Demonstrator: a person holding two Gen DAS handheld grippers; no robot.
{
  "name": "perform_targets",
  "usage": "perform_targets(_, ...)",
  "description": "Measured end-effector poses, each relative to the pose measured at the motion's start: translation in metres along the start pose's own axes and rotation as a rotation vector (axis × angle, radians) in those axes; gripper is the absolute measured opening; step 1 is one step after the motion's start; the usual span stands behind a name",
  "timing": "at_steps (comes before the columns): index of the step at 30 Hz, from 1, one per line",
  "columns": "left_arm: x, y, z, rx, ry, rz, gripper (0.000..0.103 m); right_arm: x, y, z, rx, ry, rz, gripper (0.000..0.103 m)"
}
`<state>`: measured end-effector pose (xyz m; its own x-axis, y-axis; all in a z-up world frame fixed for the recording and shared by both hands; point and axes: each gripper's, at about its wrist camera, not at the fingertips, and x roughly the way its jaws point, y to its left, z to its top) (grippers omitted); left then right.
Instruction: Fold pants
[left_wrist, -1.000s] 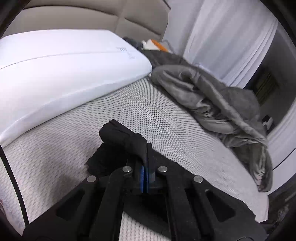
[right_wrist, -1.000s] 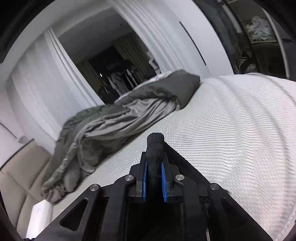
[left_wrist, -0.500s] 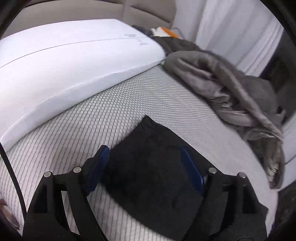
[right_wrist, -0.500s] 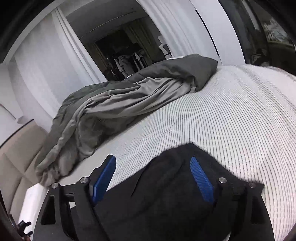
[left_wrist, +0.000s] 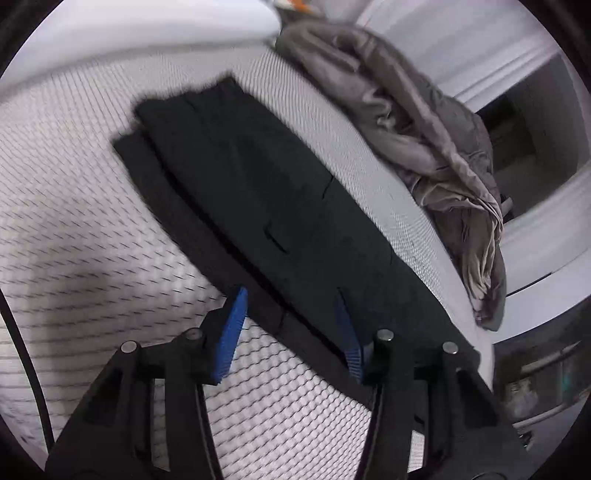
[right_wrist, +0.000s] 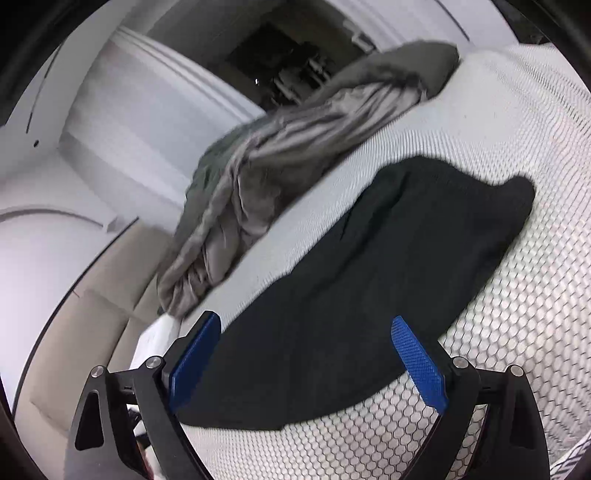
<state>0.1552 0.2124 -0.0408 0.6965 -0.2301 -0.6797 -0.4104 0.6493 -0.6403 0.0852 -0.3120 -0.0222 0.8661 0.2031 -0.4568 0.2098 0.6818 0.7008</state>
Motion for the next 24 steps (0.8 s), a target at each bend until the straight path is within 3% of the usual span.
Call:
perform_targets(2, 0.018, 0.000, 0.006, -0.042, 0.024, -0.023, 0.042, 0.006, 0.002, 0.001, -0.023, 0.012, 0.000, 0.095)
perform_targets(4, 0.035, -0.002, 0.001, -0.054, 0.026, -0.015, 0.031, 0.006, 0.007, 0.001, -0.053, 0.015, -0.001, 0.095)
perform_targets(6, 0.042, -0.005, 0.004, -0.052, 0.007, -0.011, 0.010, 0.008, 0.011, 0.002, -0.079, 0.013, -0.003, 0.095)
perform_targets(7, 0.044, -0.008, 0.004, -0.039, -0.004, -0.003, 0.005, 0.008, 0.012, 0.003, -0.094, 0.012, -0.009, 0.095)
perform_targets(12, 0.034, -0.006, -0.004, 0.022, -0.048, 0.030, 0.001, 0.005, 0.003, 0.005, -0.121, 0.004, -0.067, 0.095)
perform_targets(14, 0.027, 0.001, -0.012, 0.059, -0.044, 0.077, 0.002, -0.002, -0.006, 0.006, -0.094, -0.004, -0.075, 0.095)
perform_targets(16, 0.032, 0.010, -0.013, 0.070, 0.008, 0.124, 0.003, -0.008, -0.016, 0.009, -0.074, -0.010, -0.080, 0.095)
perform_targets(19, 0.030, 0.025, -0.012, -0.015, 0.038, 0.079, 0.007, -0.011, -0.025, 0.015, -0.061, -0.020, -0.103, 0.095)
perform_targets(20, 0.025, 0.026, -0.013, -0.021, 0.045, 0.071, 0.013, -0.013, -0.031, 0.017, -0.045, -0.023, -0.118, 0.095)
perform_targets(22, 0.015, 0.028, -0.016, -0.015, 0.047, 0.079, 0.035, -0.016, -0.041, 0.020, -0.016, -0.008, -0.147, 0.095)
perform_targets(24, 0.008, 0.030, -0.018, -0.020, 0.030, 0.037, 0.055, -0.018, -0.056, 0.022, 0.027, 0.008, -0.210, 0.095)
